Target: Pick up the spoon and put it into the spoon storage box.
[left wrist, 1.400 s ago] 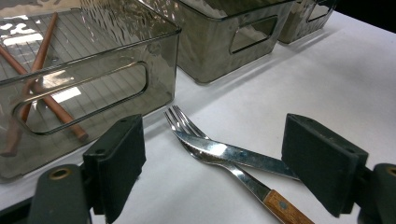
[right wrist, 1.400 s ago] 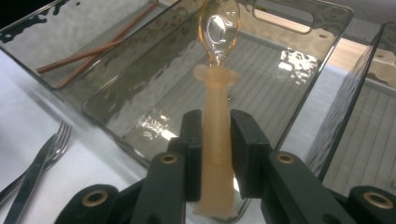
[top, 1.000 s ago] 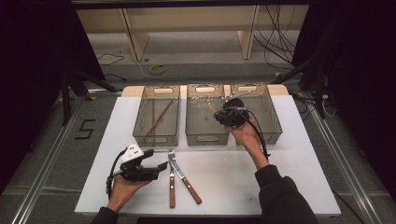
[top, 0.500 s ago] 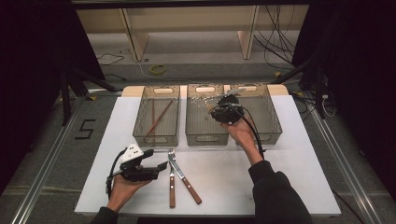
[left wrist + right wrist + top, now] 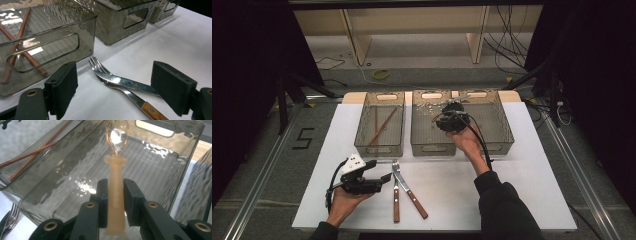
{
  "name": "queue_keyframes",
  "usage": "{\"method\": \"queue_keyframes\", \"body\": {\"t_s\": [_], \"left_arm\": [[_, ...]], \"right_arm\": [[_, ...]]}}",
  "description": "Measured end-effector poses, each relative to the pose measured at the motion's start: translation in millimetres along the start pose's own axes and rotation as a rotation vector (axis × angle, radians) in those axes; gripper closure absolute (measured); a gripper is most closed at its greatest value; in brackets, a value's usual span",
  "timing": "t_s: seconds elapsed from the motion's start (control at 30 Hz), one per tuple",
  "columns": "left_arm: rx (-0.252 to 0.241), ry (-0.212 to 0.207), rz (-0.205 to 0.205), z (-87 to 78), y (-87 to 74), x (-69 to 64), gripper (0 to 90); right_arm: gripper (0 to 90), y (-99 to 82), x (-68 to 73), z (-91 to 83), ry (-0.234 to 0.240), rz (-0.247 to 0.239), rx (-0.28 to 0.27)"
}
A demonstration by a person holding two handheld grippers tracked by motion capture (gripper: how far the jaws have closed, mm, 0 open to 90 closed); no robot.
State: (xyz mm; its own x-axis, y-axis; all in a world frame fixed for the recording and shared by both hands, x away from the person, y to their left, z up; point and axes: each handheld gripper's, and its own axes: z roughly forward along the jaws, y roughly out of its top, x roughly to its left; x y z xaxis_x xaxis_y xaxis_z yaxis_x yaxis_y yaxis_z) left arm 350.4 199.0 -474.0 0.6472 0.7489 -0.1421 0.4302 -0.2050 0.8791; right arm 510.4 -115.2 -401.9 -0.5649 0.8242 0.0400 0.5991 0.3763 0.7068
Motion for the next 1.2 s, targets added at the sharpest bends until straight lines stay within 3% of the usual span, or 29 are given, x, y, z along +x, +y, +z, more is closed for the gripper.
{"method": "queue_keyframes", "body": {"t_s": [1.0, 1.07, 1.2], "left_arm": [[0.003, 0.000, -0.003, 0.0, -0.1, 0.2, 20.7], [0.005, 0.002, -0.004, 0.3, -0.2, 0.1, 20.7], [0.007, 0.000, -0.002, 0.1, -0.2, 0.3, 20.7]], "right_arm": [[75.1, 2.8, 3.2, 15.5, 0.015, 0.011, 0.042], [73.8, 2.2, 3.3, 17.0, 0.033, 0.017, 0.045], [61.1, 2.8, 1.8, 14.2, 0.060, 0.014, 0.035]]}}
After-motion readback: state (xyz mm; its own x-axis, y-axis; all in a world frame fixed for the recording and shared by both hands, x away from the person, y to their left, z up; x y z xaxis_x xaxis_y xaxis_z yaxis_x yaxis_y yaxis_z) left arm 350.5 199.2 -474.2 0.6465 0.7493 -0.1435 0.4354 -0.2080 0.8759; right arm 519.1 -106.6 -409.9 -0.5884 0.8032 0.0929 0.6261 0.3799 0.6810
